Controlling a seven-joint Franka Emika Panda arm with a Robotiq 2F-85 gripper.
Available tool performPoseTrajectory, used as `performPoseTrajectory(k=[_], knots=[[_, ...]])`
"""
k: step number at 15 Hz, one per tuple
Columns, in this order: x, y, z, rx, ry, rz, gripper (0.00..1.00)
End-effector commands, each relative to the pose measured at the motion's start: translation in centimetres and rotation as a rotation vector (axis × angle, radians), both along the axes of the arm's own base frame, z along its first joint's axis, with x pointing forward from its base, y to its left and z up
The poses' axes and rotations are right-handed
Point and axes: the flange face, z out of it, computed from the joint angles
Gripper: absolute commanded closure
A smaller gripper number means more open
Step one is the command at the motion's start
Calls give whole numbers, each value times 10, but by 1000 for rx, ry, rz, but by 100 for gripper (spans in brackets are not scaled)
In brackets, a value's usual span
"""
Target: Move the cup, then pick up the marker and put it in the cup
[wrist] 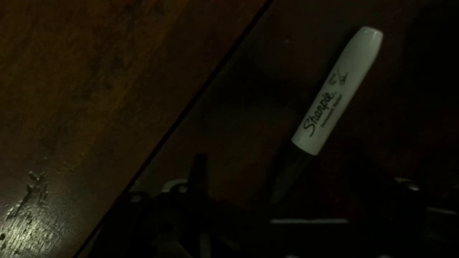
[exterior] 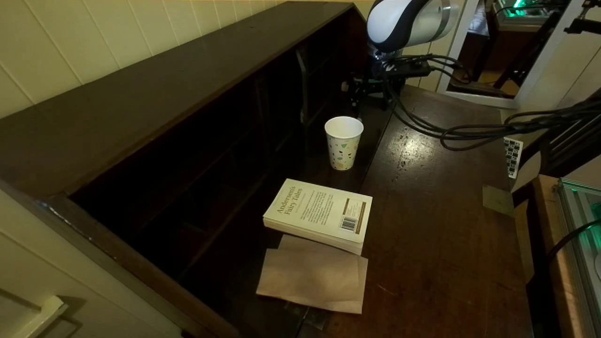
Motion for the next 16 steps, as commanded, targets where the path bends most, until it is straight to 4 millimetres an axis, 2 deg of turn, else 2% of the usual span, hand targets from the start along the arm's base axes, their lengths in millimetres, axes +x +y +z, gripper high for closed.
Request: performPoseTrajectory(k=[1,3,5,6,7,8,11,16], knots=[[17,-5,-11,8,-19,13,0],[23,-4,-15,5,-12,23,3],[27,-3,-19,5,-9,28,11],[29,-4,-21,4,-7,31,26],[30,-4,-22,4,-6,33,36],[32,-4,-23,4,-8,35,37],[34,-5,-22,7,-10,38,58],[35,0,-7,14,-15,66,95]])
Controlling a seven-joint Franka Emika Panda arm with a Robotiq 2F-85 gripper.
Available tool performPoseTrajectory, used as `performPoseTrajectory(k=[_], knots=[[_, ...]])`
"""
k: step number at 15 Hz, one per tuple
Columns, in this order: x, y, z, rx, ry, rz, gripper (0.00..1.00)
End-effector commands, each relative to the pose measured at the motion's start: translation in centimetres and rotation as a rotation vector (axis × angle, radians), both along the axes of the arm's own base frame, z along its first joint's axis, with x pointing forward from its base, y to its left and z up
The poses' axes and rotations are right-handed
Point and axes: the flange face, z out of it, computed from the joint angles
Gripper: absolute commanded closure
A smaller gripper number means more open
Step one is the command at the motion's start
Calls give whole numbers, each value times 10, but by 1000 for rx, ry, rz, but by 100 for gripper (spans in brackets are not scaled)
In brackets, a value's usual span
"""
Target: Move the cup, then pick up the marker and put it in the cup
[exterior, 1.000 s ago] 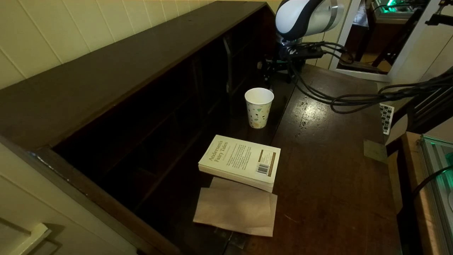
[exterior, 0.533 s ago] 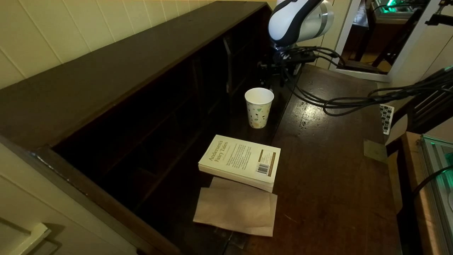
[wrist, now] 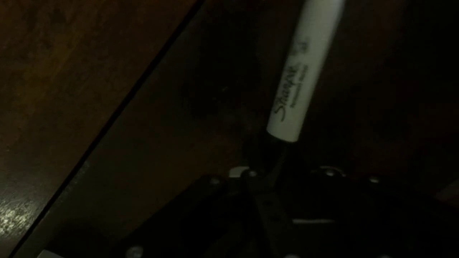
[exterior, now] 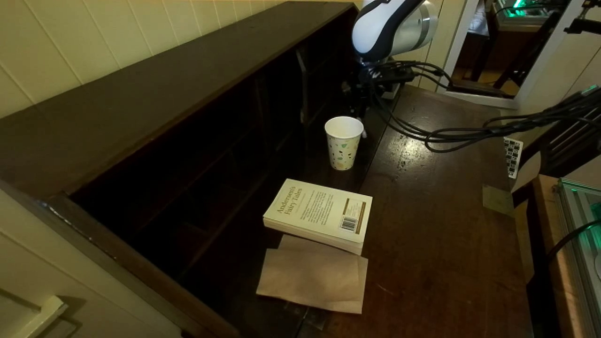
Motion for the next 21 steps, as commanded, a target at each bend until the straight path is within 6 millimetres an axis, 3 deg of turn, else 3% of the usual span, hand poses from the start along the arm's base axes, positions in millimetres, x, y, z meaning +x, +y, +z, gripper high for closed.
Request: performPoseTrajectory(k=[1,4,9,15,21], knots=[[3,1,13,28,-8,30,99],[3,5,27,27,-18,49,95],[0,23,82,-26,-89,116,95],[-6,75,147,-104,-209,262,95],[-16,134,180,-178,-312,403,95]])
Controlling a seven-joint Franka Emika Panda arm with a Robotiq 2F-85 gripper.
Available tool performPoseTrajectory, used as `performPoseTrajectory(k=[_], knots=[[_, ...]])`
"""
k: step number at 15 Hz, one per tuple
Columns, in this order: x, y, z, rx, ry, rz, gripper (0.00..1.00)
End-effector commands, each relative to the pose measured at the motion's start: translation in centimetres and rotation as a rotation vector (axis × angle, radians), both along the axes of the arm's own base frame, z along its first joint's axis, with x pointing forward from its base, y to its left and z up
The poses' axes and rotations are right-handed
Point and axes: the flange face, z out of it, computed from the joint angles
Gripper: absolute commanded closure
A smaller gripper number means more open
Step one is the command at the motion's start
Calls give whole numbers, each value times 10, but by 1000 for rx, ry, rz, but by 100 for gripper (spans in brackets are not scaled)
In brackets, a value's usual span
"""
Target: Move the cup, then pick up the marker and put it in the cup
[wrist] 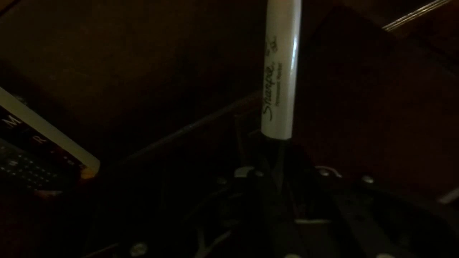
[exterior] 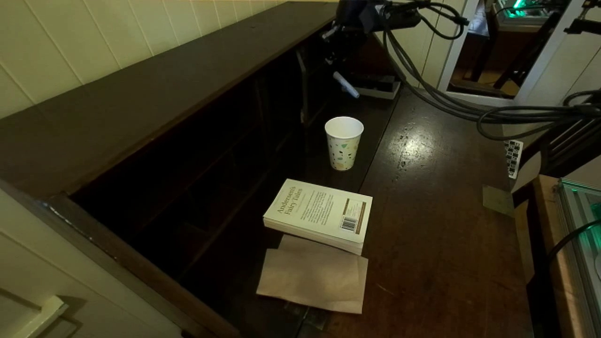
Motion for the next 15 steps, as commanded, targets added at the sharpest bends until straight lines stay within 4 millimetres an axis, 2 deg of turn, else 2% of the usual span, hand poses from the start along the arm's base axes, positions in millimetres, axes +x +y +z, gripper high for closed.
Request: performPoseTrajectory(k=[1,8,15], knots=[[-23,32,17,-38,-58,79,95],[-54,88,31,-46,-187,210,95],[-70,124,39,-47,-333,280,95]])
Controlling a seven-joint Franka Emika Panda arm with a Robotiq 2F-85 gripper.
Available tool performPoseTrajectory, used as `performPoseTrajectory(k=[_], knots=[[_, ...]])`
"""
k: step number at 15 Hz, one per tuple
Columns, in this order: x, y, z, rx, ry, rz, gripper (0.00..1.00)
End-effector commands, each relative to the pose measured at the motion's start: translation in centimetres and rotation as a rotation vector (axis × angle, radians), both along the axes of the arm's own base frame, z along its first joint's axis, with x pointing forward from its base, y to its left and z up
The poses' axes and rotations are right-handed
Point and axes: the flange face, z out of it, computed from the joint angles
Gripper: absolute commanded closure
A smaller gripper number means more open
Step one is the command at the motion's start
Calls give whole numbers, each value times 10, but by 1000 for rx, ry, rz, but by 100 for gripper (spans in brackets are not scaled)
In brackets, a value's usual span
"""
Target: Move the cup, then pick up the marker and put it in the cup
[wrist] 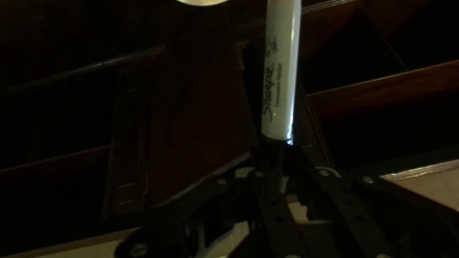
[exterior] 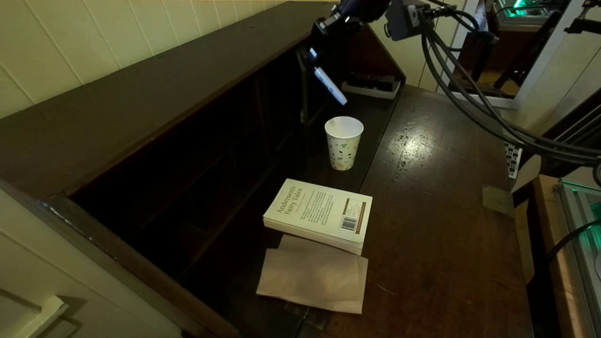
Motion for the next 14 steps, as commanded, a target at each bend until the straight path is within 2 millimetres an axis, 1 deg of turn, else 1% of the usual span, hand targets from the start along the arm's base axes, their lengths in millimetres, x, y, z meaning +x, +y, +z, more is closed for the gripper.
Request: performPoseTrajectory(k=[1,4,8,14], knots=[[-15,12,3,-4,-55,20,95],[-18,13,-5,-19,-74,13,95],[-28,5,-24,-38,-62,-5,95],[-41,-5,-38,-63,-112,-48,95]])
